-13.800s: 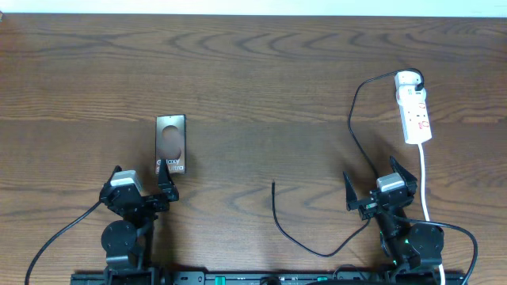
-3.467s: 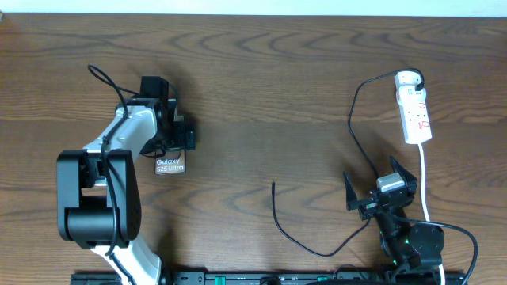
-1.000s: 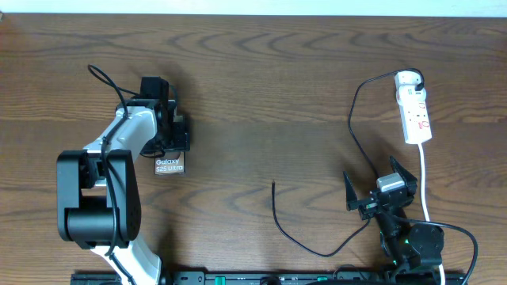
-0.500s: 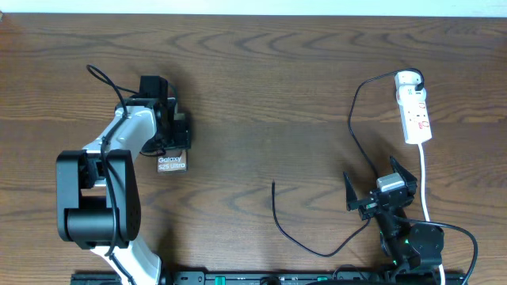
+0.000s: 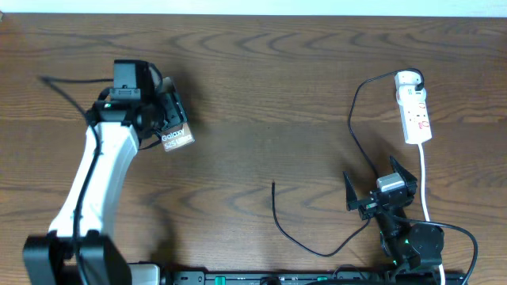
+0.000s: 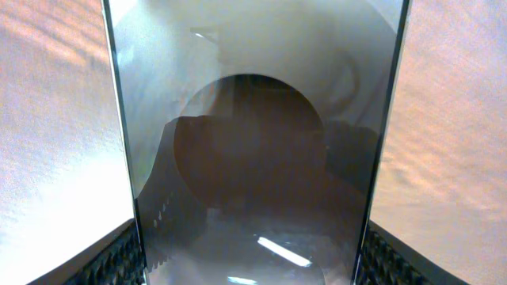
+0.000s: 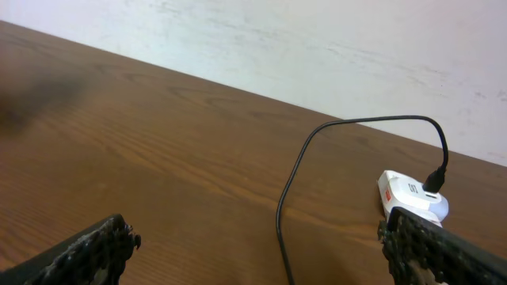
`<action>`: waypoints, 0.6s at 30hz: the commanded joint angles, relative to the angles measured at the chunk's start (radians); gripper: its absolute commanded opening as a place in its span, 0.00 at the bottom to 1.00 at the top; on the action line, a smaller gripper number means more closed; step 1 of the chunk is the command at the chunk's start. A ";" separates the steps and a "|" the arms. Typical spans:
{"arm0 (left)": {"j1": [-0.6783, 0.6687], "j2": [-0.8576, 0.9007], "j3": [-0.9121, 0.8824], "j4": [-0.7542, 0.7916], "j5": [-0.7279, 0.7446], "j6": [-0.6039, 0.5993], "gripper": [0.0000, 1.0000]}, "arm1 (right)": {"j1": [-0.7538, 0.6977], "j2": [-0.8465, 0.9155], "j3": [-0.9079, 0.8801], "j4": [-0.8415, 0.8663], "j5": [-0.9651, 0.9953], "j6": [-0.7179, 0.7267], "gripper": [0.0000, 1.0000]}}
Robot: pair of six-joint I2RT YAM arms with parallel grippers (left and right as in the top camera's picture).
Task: Plug charger to phone and switch on socket
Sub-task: 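Lift the phone with the left gripper and turn it upright toward center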
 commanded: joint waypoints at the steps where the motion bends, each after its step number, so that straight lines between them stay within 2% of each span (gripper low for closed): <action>1: 0.002 -0.076 0.031 -0.017 0.121 -0.265 0.07 | 0.003 -0.005 -0.002 -0.003 0.000 0.015 0.99; 5: 0.002 -0.114 0.031 -0.020 0.319 -0.383 0.07 | 0.003 -0.005 -0.002 -0.003 0.000 0.015 0.99; 6: 0.002 -0.121 0.031 -0.020 0.403 -0.444 0.07 | 0.003 -0.005 -0.002 -0.003 0.000 0.015 0.99; 8: 0.002 -0.122 0.031 -0.025 0.481 -0.534 0.07 | 0.003 -0.005 -0.002 -0.003 0.000 0.015 0.99; 13: 0.002 -0.122 0.031 -0.120 0.599 -0.837 0.07 | 0.003 -0.005 -0.002 -0.003 0.000 0.015 0.99; 18: 0.008 -0.122 0.031 -0.169 0.698 -0.983 0.07 | 0.003 -0.005 -0.002 -0.003 0.000 0.015 0.99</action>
